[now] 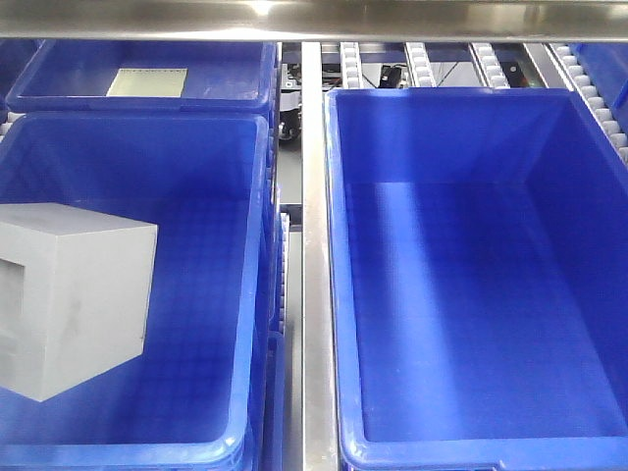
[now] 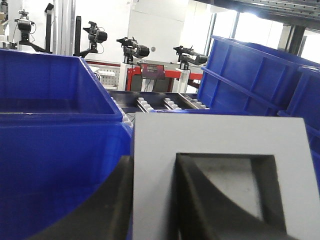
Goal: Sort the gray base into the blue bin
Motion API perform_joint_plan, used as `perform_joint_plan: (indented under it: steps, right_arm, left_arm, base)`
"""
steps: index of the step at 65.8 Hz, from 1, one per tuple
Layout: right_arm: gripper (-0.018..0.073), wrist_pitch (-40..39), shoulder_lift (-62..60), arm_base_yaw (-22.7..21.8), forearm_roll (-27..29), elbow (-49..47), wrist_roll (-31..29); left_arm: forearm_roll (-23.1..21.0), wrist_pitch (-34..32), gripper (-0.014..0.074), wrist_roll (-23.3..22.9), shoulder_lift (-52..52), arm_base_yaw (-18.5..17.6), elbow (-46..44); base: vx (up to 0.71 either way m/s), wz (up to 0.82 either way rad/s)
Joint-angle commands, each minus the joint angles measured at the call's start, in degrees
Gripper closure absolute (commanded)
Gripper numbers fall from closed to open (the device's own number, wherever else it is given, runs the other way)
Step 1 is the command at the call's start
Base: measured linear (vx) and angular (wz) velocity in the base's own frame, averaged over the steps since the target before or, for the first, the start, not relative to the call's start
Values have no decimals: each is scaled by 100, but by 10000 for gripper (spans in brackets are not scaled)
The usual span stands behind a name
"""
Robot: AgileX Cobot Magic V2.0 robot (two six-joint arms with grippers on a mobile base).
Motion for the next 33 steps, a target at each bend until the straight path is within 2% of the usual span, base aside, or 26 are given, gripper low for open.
perform_joint_plan:
  steps: [1, 26, 33]
  right_arm:
    - [564, -338, 103, 4, -26, 10, -70]
    - [564, -338, 103, 4, -26, 10, -70]
    - [564, -338, 103, 4, -26, 10, -70]
  left_arm:
    - [-73, -608, 603, -40, 2, -14, -180]
    - [-78, -831, 603, -69, 10, -14, -180]
    - [-78, -902, 603, -466, 89, -19, -180]
  base:
    - [0, 0]
    - [0, 0]
    - [0, 0]
